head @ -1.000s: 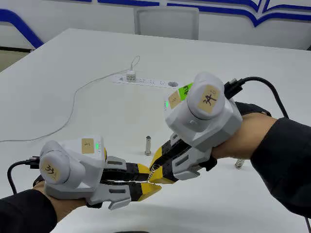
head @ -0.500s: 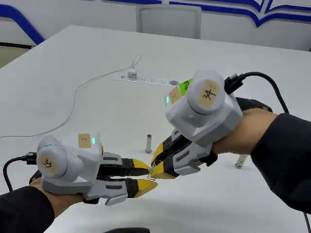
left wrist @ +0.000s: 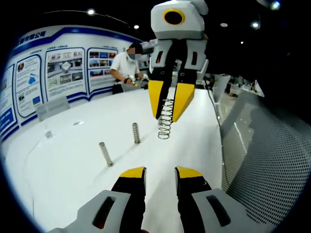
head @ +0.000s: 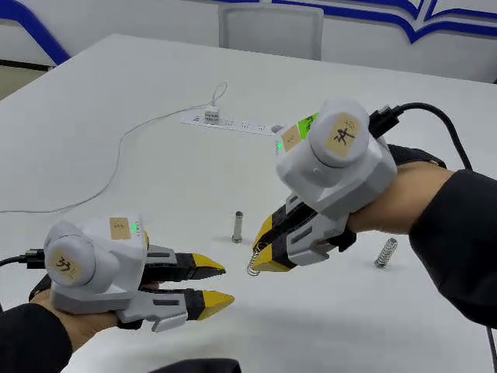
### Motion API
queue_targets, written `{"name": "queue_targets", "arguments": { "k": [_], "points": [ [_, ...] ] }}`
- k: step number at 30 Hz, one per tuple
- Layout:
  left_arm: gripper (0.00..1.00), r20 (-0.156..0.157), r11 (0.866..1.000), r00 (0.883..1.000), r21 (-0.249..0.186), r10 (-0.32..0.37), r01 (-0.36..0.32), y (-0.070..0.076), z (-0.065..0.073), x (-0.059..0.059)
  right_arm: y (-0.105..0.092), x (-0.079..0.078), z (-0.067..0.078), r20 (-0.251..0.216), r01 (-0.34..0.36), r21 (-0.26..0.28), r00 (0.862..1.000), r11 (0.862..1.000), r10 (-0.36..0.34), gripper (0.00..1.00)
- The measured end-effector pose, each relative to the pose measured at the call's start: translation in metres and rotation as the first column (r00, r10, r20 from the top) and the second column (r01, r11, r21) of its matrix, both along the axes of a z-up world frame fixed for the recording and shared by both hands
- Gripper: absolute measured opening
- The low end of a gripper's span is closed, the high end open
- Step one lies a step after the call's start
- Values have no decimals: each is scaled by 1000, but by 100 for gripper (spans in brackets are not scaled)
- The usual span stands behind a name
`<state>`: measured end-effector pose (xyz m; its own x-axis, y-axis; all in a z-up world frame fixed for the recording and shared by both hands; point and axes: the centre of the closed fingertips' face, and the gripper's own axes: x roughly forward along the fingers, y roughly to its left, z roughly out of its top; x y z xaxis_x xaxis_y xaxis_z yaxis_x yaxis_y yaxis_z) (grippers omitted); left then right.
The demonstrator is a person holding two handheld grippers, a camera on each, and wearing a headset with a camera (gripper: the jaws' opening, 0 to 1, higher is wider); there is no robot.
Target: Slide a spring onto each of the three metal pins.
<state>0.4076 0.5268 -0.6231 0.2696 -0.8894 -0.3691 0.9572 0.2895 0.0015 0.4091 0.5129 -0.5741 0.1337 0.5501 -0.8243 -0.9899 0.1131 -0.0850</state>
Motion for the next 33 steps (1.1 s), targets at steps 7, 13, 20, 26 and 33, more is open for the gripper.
{"name": "queue_targets", "arguments": {
  "k": [7, 13, 20, 26, 33],
  "points": [
    [27, -8, 1000, 1000, 0, 20, -20, 4, -4, 2, -2, 15, 8, 17, 14, -4, 1000, 1000, -14, 12],
    [29, -20, 1000, 999, 0, 26, -26, 5, -7, -1, -3, 25, 7, 18, 19, -10, 1000, 1000, -19, 12],
    [31, -26, 1000, 999, 0, 31, -31, 6, -8, -1, -3, 56, 15, 44, 51, -15, 998, 999, -50, 12],
    [31, -26, 999, 999, -1, 35, -35, 6, -7, -1, 2, 77, 15, 57, 66, -21, 996, 998, -65, 12],
    [31, -30, 999, 999, 3, 36, -36, 7, -9, -3, 2, 100, -2, 45, 102, -52, 994, 993, -100, 12]
  ]
}}
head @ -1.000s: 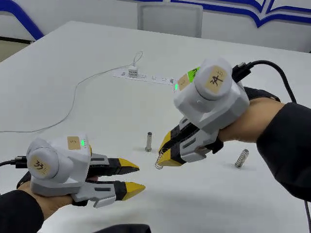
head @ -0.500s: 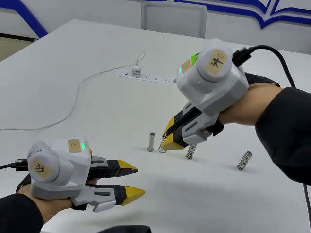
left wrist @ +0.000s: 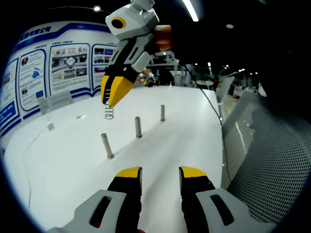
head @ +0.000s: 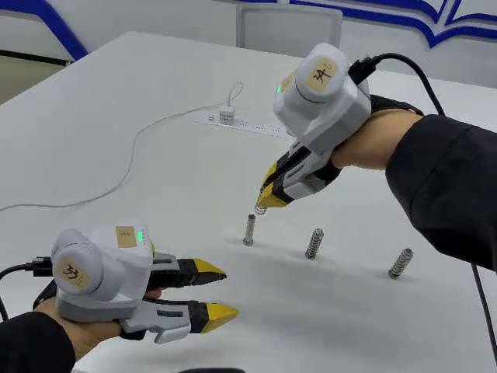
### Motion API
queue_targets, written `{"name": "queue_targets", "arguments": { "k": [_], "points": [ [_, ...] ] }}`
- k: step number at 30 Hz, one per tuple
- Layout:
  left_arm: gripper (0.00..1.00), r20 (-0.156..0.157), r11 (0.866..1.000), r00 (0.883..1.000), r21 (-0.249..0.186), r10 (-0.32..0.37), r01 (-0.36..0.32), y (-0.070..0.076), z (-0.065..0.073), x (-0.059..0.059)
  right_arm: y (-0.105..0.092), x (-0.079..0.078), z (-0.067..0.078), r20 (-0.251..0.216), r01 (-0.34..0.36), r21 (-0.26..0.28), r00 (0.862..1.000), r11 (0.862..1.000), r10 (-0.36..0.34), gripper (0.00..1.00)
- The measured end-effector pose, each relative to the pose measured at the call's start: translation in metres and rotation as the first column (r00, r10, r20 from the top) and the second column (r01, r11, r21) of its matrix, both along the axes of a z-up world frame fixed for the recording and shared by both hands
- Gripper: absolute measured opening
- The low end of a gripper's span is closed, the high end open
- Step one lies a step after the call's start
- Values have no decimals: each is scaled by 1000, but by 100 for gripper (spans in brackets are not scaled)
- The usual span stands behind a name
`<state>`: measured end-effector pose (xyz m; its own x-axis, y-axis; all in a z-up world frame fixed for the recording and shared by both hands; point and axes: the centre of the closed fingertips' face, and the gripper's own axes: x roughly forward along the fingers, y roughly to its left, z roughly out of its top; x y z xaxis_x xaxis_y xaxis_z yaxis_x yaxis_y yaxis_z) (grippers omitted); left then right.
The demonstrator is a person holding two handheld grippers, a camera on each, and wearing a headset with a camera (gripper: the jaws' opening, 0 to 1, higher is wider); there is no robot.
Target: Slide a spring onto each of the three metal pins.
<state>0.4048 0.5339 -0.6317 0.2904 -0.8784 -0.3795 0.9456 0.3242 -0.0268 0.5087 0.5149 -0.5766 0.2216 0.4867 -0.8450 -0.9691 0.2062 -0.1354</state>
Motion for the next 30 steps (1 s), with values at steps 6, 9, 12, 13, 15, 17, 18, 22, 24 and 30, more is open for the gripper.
{"name": "queue_targets", "arguments": {
  "k": [6, 9, 12, 13, 15, 17, 18, 22, 24, 30],
  "points": [
    [31, -2, 1000, 1000, 0, 8, -8, 3, 0, 1, 2, 10, -12, -19, 24, -7, 1000, 1000, -24, 12],
    [31, -2, 1000, 1000, -1, 12, -12, 4, 0, 3, 5, 9, -16, -32, 25, -9, 999, 1000, -25, 12],
    [31, -3, 1000, 1000, -1, 15, -15, 5, -1, 3, 7, 10, -19, -39, 25, -15, 999, 1000, -26, 12],
    [31, -3, 1000, 1000, -1, 15, -15, 5, -1, 4, 7, 12, -20, -38, 27, -16, 999, 1000, -28, 12],
    [31, -5, 1000, 1000, -2, 18, -18, 6, -1, 4, 8, 15, -22, -43, 33, -17, 999, 999, -33, 12],
    [31, -6, 1000, 1000, -2, 18, -19, 7, -2, 4, 9, 14, -23, -47, 33, -19, 998, 999, -34, 12],
    [31, -8, 1000, 1000, -3, 19, -19, 7, -3, 4, 10, 14, -25, -50, 31, -24, 998, 999, -33, 12],
    [30, -12, 1000, 1000, -1, 21, -21, 9, -5, 4, 9, 14, -29, -64, 34, -39, 997, 999, -36, 12],
    [30, -15, 1000, 1000, -1, 23, -23, 9, -5, 5, 8, 15, -30, -65, 36, -44, 997, 998, -38, 12],
    [30, -16, 1000, 1000, -2, 24, -24, 9, -5, 6, 9, 16, -37, -74, 37, -62, 996, 997, -41, 12]
  ]
}}
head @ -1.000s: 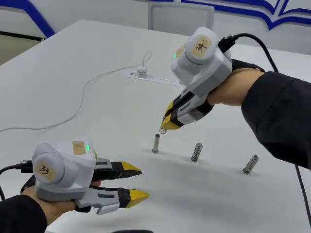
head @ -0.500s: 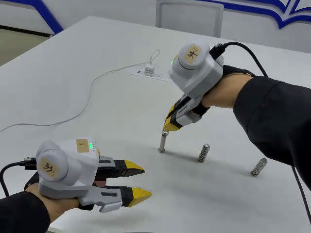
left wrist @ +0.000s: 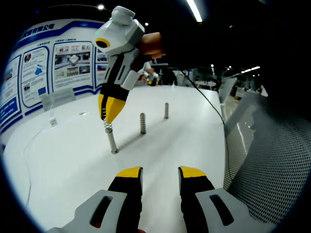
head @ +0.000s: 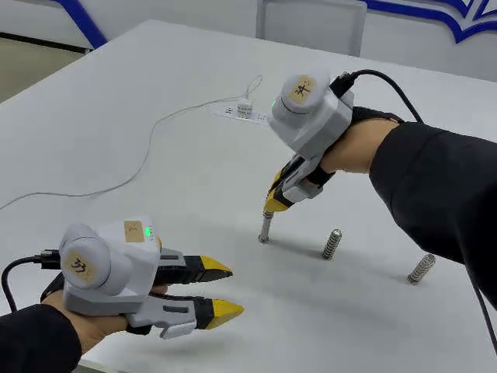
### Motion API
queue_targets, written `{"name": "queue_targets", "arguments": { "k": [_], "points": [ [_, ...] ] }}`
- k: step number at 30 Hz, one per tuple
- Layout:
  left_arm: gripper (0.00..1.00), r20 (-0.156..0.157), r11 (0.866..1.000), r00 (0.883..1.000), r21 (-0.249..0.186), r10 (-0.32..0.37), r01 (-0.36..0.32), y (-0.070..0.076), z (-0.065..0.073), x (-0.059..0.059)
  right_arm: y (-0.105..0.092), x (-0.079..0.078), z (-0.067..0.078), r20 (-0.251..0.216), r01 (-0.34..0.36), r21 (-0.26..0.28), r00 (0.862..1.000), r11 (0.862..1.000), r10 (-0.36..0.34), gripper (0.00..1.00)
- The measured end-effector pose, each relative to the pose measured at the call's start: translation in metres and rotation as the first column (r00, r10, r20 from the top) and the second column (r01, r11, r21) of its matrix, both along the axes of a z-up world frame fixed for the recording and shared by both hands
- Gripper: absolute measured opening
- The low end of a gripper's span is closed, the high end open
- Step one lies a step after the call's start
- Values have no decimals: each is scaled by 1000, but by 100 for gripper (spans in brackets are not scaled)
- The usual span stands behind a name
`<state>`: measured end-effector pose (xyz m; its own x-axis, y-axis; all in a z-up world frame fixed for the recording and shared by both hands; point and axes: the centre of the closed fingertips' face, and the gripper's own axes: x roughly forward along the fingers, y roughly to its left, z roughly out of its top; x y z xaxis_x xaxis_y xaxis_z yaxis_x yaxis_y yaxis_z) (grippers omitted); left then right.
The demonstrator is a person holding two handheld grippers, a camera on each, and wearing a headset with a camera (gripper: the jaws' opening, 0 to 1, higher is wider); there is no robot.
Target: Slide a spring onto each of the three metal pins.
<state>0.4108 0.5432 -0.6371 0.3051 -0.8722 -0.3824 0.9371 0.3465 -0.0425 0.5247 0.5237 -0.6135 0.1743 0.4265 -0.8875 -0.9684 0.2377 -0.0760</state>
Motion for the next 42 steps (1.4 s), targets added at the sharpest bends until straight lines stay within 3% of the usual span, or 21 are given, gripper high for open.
{"name": "queue_targets", "arguments": {
  "k": [17, 34, 42],
  "points": [
    [30, -9, 1000, 1000, 2, 1, -1, 0, -2, -1, -1, 0, -31, -24, 28, -50, 999, 998, -29, 12],
    [30, -16, 1000, 1000, 9, -3, 3, -2, -3, 0, -3, 0, -49, -45, 56, -60, 997, 997, -59, 12],
    [30, -18, 1000, 1000, 12, -5, 5, -2, -3, -1, -2, 2, -48, -31, 59, -40, 998, 997, -61, 15]
  ]
}}
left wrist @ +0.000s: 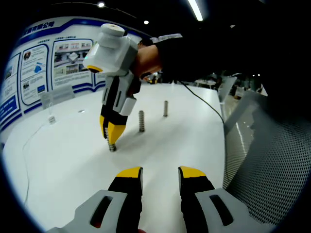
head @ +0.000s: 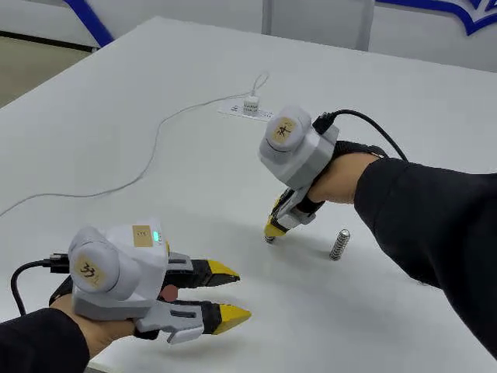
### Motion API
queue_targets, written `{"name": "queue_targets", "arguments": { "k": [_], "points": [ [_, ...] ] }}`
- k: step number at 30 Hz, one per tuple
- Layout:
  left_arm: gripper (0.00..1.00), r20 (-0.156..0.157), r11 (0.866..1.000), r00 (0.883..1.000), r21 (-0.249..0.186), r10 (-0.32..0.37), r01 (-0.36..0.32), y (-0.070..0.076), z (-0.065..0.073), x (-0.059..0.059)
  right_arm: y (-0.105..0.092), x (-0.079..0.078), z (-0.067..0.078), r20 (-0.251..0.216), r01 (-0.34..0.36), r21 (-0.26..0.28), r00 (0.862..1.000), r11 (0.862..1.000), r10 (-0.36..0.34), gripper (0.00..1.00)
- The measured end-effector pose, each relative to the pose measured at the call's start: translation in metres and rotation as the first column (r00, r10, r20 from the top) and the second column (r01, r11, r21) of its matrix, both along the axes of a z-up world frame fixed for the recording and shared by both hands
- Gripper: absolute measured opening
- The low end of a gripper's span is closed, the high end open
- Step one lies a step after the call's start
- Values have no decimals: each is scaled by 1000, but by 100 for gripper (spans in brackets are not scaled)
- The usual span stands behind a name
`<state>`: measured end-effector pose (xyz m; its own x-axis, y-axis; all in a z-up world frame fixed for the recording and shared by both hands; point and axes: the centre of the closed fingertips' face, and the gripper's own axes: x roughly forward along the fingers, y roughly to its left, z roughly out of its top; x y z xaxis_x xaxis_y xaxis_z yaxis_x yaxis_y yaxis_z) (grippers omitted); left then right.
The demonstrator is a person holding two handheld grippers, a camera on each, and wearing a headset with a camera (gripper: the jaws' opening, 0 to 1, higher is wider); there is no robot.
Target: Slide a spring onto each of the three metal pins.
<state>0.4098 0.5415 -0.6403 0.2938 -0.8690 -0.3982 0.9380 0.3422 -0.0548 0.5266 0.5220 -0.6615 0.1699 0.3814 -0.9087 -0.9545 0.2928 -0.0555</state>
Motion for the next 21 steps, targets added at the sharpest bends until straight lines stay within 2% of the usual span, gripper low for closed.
{"name": "queue_targets", "arguments": {
  "k": [2, 11, 21],
  "points": [
    [30, 2, 1000, 1000, 0, 0, 0, 0, 1, 0, 0, 1, 2, 10, 5, 12, 1000, 1000, -5, 18],
    [30, 11, 1000, 1000, -3, 4, -3, 0, 5, 3, -7, 1, 19, 35, 27, 52, 999, 998, -29, 20],
    [32, 25, 1000, 1000, -8, 17, -17, 0, 10, 7, -25, -8, 44, 80, 54, 113, 995, 992, -64, 24]
  ]
}}
